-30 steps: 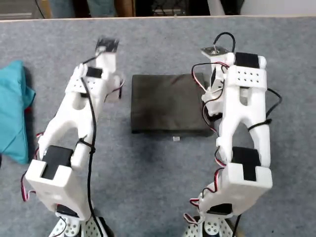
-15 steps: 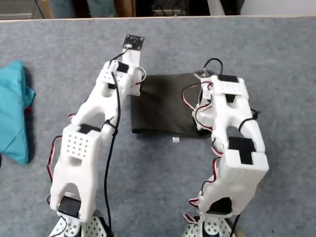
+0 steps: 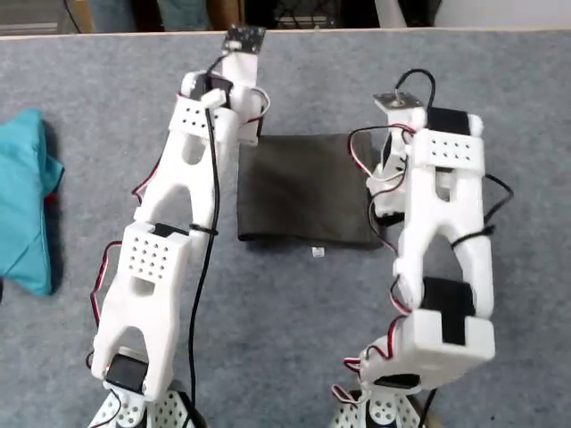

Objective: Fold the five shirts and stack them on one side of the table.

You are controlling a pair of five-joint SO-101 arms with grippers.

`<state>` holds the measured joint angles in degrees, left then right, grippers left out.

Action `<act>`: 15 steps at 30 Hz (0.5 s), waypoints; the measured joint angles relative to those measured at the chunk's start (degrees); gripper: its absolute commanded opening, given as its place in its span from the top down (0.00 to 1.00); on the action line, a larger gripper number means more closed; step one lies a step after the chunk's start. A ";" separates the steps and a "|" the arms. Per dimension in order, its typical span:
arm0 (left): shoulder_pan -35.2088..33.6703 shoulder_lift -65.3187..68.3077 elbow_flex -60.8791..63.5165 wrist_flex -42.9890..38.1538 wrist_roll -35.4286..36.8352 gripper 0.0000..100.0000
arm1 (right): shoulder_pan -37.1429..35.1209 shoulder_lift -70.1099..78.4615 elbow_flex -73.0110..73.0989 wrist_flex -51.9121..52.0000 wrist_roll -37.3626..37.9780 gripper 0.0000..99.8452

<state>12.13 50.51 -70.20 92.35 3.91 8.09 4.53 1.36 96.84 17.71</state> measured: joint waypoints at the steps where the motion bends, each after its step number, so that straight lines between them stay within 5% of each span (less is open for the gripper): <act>1: 0.00 0.00 -2.90 2.46 0.00 0.97 | 0.09 -0.88 0.00 0.70 0.00 0.99; 8: 1.58 -0.18 -8.53 8.26 1.41 0.97 | 0.09 -3.78 4.04 -0.97 -3.87 0.97; 15: 4.31 -11.69 12.22 8.26 1.58 0.97 | -0.35 -3.78 9.23 -7.21 -20.66 0.76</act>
<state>16.44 38.81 -57.98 100.62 5.49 7.74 0.75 10.59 89.63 -2.95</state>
